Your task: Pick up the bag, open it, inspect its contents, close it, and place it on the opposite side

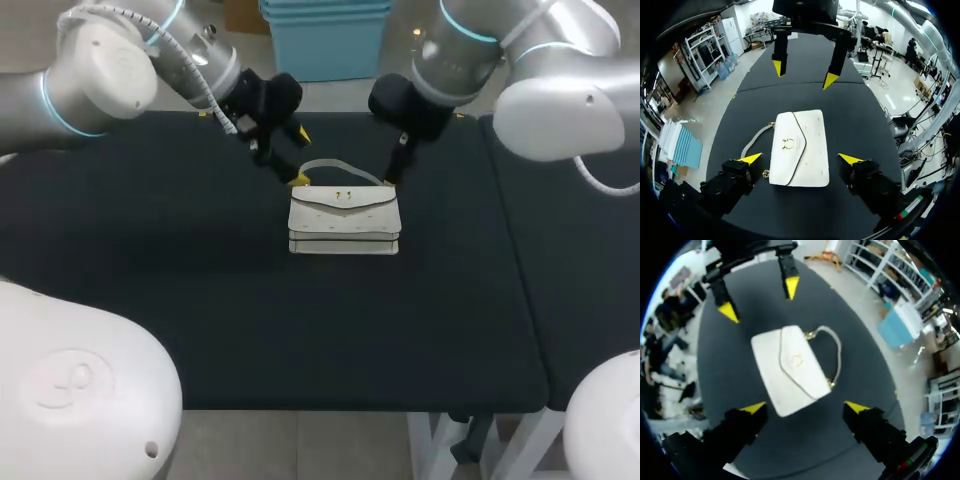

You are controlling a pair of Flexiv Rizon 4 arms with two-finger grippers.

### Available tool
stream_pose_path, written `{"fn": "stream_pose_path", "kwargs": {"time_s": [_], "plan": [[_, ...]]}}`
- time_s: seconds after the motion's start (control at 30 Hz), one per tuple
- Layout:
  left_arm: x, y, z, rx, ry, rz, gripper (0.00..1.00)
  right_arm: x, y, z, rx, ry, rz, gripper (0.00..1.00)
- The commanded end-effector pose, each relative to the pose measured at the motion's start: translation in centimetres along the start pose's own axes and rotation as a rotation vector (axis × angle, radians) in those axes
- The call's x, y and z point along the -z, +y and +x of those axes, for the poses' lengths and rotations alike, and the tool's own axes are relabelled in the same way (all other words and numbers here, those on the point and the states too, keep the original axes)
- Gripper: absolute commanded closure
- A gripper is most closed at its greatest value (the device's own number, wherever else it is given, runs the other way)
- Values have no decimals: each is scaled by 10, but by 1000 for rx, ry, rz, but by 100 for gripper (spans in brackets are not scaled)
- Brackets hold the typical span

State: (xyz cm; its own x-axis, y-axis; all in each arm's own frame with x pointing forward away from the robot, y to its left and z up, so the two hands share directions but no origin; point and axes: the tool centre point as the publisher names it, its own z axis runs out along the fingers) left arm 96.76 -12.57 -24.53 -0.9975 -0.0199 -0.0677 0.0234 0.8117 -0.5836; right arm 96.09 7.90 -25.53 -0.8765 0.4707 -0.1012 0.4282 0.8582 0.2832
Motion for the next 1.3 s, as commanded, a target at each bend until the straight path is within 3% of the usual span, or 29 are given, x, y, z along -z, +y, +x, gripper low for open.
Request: {"fn": "stream_pose_path", "kwargs": {"time_s": [0.03,0.17,0.2,0.63,0.7,0.77,0.93,1.1,1.3], "plan": [[2,5,3,799,-36,53,0,9,1,-11,-450,249,-38,0],[2,12,14,908,0,87,0,10,-7,-7,-627,294,-42,0],[2,12,14,908,0,87,0,10,-9,-1,-629,249,-22,0],[2,12,14,908,0,87,0,10,-9,-1,-629,249,-22,0],[2,12,14,908,0,87,0,0,-5,-9,-762,233,1,0],[-3,12,11,1124,-17,132,0,-3,-5,-12,-884,323,-34,0],[-5,20,14,1432,78,209,0,-17,-10,-13,-1047,366,-52,0],[-4,27,22,1571,174,274,0,-28,-15,-21,-1174,453,-120,0],[-3,36,28,1705,319,320,0,-36,-15,-22,-1241,483,-169,0]]}}
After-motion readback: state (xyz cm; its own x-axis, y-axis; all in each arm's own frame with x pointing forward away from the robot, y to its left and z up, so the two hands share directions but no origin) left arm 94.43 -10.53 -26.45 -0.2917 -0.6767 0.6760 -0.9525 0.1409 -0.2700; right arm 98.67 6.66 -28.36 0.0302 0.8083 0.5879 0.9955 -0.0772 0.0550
